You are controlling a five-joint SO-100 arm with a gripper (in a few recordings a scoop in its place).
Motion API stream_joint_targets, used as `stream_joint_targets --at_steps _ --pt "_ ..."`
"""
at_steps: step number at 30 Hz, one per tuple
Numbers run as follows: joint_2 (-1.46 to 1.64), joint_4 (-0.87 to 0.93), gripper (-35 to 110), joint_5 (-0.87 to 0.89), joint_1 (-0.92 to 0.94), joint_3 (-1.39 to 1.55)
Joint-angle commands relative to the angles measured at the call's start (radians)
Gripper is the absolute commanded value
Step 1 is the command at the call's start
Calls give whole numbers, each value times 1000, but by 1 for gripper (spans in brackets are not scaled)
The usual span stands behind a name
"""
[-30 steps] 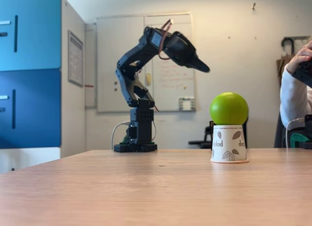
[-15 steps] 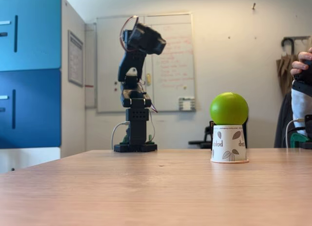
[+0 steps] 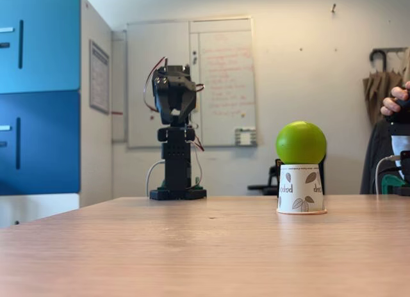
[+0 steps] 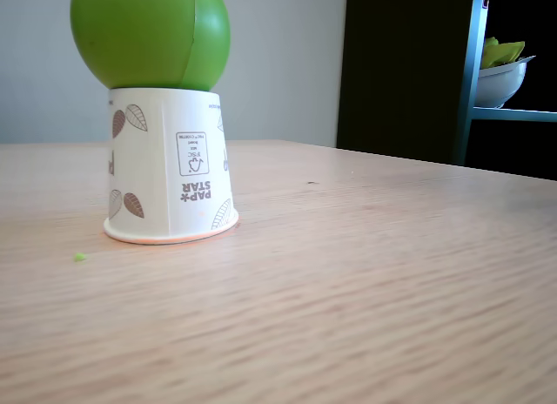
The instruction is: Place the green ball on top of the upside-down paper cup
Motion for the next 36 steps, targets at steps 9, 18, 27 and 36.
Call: stream_joint_targets --at_steps 9,18,27,36 --pt "140 26 0 34 9 310" --pt "245 61 0 34 11 492" --pt "298 87 0 34 37 560" --pt "298 112 0 9 38 560"
